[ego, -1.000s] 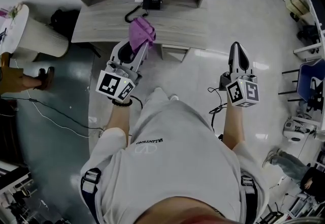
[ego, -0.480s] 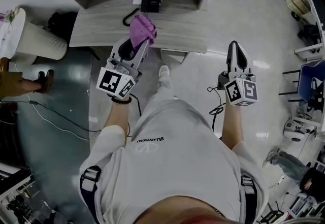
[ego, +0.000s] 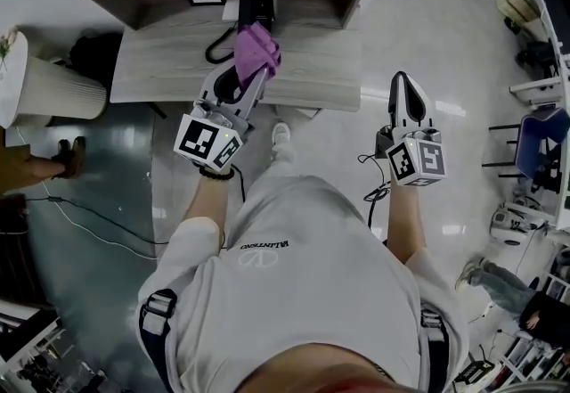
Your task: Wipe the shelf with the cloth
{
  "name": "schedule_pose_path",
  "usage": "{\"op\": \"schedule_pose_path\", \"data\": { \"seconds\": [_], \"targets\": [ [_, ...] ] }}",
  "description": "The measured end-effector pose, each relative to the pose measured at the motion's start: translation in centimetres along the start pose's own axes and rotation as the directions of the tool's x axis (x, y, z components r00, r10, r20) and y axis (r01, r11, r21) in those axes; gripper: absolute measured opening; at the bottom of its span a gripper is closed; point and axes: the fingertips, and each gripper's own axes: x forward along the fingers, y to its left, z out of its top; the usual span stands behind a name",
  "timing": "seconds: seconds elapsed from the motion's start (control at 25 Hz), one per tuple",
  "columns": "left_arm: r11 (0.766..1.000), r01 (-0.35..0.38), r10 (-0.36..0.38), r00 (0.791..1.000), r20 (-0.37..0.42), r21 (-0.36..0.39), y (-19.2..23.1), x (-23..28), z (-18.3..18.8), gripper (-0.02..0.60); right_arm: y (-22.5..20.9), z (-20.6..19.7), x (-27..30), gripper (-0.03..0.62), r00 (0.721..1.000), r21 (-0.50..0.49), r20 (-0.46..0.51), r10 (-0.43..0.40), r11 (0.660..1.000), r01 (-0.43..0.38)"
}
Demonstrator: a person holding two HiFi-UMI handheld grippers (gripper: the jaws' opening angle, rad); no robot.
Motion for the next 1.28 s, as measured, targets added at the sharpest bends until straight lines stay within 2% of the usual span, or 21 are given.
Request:
{"op": "schedule_pose_path", "data": {
  "seconds": [0.24,0.48,0.6,0.84,1.04,1.28],
  "targets": [
    [0.999,0.026,-0.026,0.999,-0.026,-0.021,3.2,5.8,-2.8,0.097,0.9,-0.4,7.3,0.000,0.999,-0.006,-0.018,0.030,1.000,-0.030],
    [0.998,-0.051,0.048,0.995,-0.090,-0.029,7.9,11.1,-5.4,0.097,2.2,-0.8,14.6,0.000,0.997,-0.015,-0.038,0.067,0.998,-0.068],
    [0.998,-0.052,0.050,0.993,-0.103,-0.024,9.6,13.7,-6.2,0.097,2.5,-1.3,17.9,0.000,0.996,-0.015,-0.051,0.074,0.997,-0.075],
    [1.000,-0.015,0.015,0.993,-0.117,0.006,12.1,18.1,-7.5,0.097,2.7,-1.7,23.0,0.000,0.996,-0.034,-0.057,0.072,0.997,-0.074],
    [1.000,-0.011,0.009,0.989,-0.146,-0.012,13.5,20.8,-9.4,0.097,2.6,-2.3,25.9,0.000,0.994,-0.054,-0.073,0.077,0.995,-0.081],
    [0.999,-0.053,0.052,0.988,-0.143,0.001,13.7,23.8,-9.6,0.097,1.7,-2.4,28.2,0.000,0.991,-0.099,-0.085,0.103,0.989,-0.111]
  ]
}}
